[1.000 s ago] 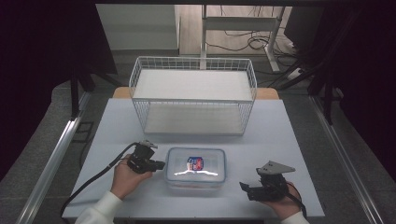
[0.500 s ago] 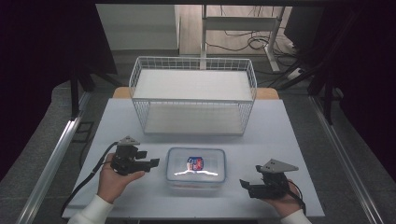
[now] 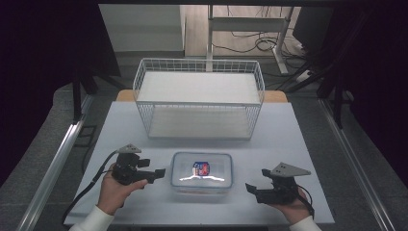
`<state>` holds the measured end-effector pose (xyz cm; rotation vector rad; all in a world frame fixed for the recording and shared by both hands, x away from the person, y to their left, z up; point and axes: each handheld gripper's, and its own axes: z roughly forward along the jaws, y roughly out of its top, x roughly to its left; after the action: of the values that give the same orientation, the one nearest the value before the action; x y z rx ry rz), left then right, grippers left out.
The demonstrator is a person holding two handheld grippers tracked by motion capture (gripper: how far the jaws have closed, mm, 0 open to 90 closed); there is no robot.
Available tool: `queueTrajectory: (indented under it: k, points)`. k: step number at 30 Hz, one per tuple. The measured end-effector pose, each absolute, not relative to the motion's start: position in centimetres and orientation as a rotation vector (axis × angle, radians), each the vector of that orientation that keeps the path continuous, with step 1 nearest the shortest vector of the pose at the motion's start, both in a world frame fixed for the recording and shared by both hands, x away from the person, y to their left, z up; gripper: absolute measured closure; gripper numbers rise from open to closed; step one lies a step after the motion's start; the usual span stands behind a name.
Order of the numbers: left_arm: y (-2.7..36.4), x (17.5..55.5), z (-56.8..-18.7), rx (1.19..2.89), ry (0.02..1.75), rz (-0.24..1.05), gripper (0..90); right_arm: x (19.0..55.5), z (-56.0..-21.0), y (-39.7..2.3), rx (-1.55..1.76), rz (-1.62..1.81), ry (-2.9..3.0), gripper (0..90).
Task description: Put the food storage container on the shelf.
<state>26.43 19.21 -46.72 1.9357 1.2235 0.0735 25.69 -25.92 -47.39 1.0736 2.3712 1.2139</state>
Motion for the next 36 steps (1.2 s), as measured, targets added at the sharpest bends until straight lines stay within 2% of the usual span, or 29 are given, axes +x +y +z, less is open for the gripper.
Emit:
queueTrajectory:
  k: [4,14,23,33,36]
  points:
    - [19.0,26.9,-47.0,1.928,1.221,0.040,16.8,26.7,-47.7,-25.3,1.099,1.250,2.395,15.1]
    - [18.6,28.8,-48.2,1.847,1.209,-0.137,10.4,28.9,-47.1,-23.7,1.200,1.356,2.418,15.3]
    - [17.8,30.7,-50.0,1.808,1.211,-0.286,15.2,30.9,-47.6,-21.9,1.270,1.414,2.453,14.0]
    - [16.6,31.1,-51.6,1.792,1.186,-0.432,22.0,31.2,-48.7,-21.1,1.347,1.417,2.518,10.5]
    - [16.6,31.1,-51.6,1.796,1.195,-0.431,24.5,31.5,-49.2,-20.9,1.395,1.428,2.532,10.4]
